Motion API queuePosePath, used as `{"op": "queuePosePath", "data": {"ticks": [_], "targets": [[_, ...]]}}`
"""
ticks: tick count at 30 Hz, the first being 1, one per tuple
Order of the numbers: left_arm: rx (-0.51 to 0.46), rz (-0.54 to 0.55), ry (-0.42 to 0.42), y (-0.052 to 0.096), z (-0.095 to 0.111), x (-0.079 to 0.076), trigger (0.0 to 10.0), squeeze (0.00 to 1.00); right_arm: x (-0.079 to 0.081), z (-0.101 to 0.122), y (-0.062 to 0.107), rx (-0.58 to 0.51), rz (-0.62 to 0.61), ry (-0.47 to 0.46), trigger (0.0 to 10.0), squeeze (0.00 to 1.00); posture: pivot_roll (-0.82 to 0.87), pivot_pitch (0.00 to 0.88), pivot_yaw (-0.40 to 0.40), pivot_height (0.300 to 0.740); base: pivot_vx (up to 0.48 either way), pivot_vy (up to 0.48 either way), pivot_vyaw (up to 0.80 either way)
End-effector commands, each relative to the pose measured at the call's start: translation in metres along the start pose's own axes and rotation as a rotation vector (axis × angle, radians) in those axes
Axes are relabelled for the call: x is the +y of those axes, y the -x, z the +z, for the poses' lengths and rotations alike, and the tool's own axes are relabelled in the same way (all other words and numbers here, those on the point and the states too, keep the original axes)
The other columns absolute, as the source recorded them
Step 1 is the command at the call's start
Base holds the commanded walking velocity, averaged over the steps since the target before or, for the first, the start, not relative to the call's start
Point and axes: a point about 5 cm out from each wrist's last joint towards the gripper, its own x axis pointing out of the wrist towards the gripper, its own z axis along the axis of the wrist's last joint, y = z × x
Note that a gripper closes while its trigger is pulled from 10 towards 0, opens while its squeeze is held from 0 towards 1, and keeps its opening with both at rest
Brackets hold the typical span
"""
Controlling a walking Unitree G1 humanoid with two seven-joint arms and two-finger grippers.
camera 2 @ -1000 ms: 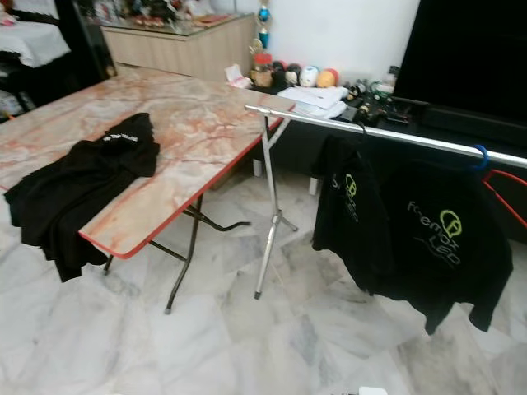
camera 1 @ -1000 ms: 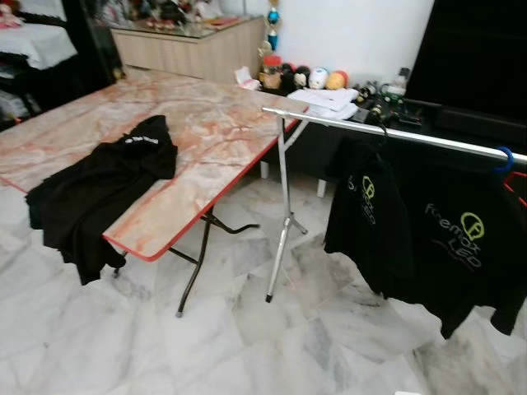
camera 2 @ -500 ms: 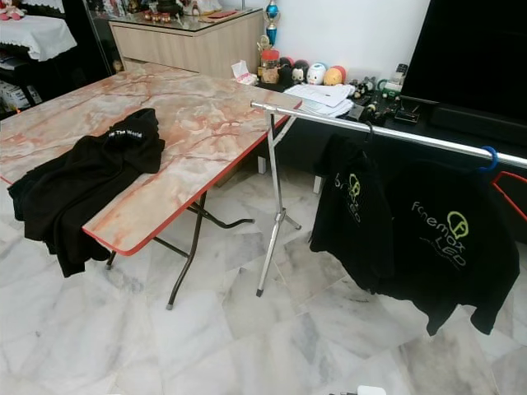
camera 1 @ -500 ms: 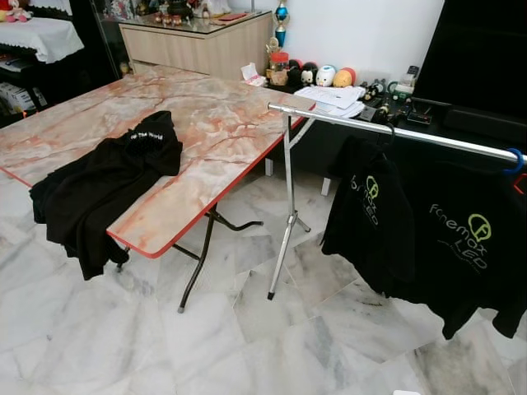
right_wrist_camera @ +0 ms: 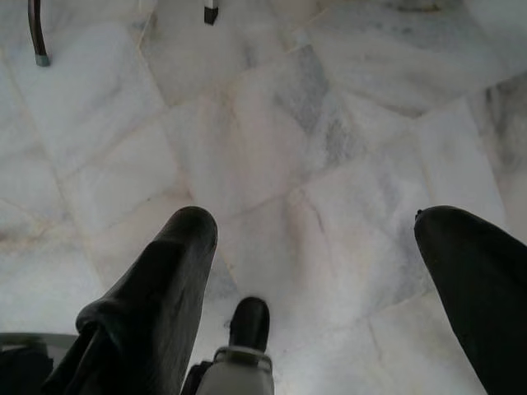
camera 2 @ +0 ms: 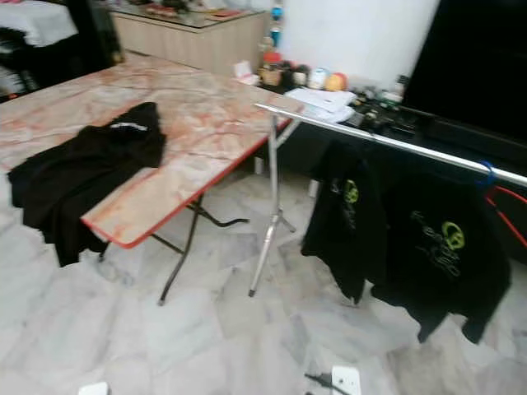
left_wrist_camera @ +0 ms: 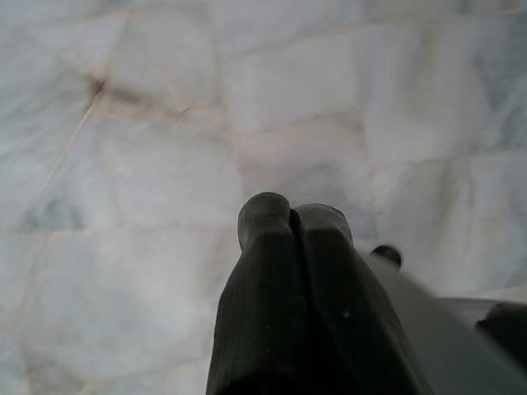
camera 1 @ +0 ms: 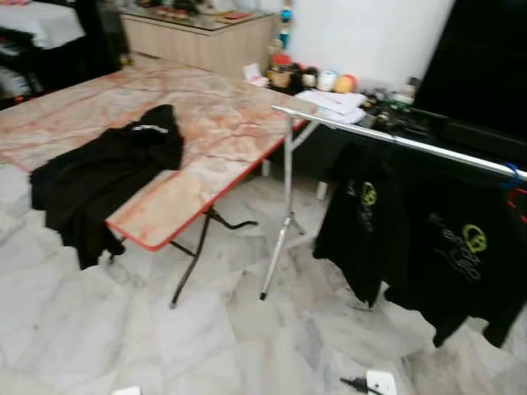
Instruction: Hang hanger
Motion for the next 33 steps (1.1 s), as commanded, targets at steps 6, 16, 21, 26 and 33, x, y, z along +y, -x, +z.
{"op": "queuePosePath", "data": {"ticks": [6, 16, 21, 26, 33], "targets": [[0.008, 0.0, -0.012, 0.002, -0.0054, 0.0034, 10.0, 0.0, -0.0041, -0.0103, 0.0022, 0.03, -0.017, -0.021, 10.0, 0.0, 0.13, 0.003, -0.061, 0.74, 0.0, 0.0, 0.0], [0.008, -0.006, -0.023, 0.0021, -0.0067, 0.0012, 10.0, 0.0, -0.0054, -0.0122, 0.0027, 0.039, -0.008, -0.028, 10.0, 0.0, 0.14, 0.0, -0.069, 0.74, 0.0, -0.271, -0.36], [0.012, -0.006, -0.024, 0.0022, -0.0075, 0.0011, 10.0, 0.0, -0.0055, -0.0119, 0.0027, 0.035, -0.008, -0.023, 10.0, 0.0, 0.14, 0.0, -0.068, 0.74, 0.0, -0.352, -0.49], [0.019, 0.007, -0.035, 0.0025, -0.0083, 0.0034, 10.0, 0.0, -0.0045, -0.0111, 0.0026, 0.026, -0.009, -0.023, 10.0, 0.0, 0.14, 0.0, -0.065, 0.74, 0.0, 0.0, 0.0], [0.012, 0.015, -0.014, 0.0025, -0.0069, 0.0057, 10.0, 0.0, -0.0025, -0.0104, 0.0022, 0.022, -0.012, -0.039, 10.0, 0.0, 0.13, 0.007, -0.054, 0.74, 0.0, 0.0, 0.0]]}}
